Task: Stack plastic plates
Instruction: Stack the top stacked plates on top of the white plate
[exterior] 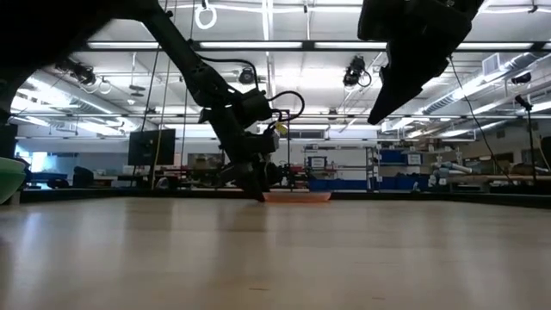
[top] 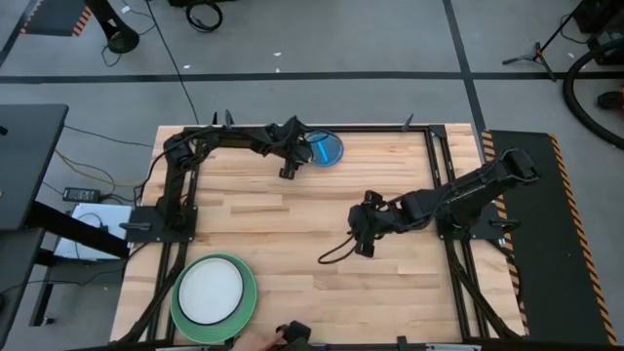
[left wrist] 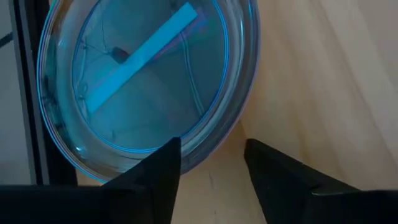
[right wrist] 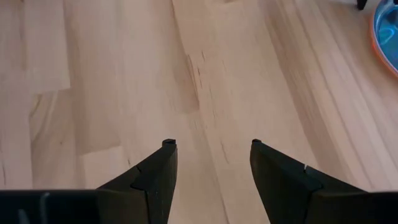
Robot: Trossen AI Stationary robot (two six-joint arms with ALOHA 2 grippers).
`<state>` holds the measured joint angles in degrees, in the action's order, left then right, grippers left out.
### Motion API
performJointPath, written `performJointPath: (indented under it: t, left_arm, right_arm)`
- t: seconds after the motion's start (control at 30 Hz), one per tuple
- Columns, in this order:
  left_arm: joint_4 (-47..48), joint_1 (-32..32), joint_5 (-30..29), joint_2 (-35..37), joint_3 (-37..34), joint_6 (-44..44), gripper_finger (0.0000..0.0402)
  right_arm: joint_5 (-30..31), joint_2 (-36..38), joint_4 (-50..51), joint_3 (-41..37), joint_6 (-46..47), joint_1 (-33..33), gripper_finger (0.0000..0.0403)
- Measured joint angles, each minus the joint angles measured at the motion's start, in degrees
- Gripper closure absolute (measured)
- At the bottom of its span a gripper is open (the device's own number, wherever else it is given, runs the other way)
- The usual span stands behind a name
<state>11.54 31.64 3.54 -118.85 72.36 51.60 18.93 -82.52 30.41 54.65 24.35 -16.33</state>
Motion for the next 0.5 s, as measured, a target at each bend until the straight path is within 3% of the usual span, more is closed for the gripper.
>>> performJointPath:
  t: [0.13, 0.5]
  left_arm:
    - [1.8, -0.6, -1.1, 1.2, -0.1, -1.4, 0.0217]
    - [19.0, -5.3, -2.7, 7.0, -0.5, -7.5, 0.0228]
  right_arm:
    - [-0.6, 0.0, 0.0, 0.0, -1.5, 0.8, 0.0194]
    - [-0.7, 0.0, -0.4, 0.0, -2.0, 0.7, 0.0194]
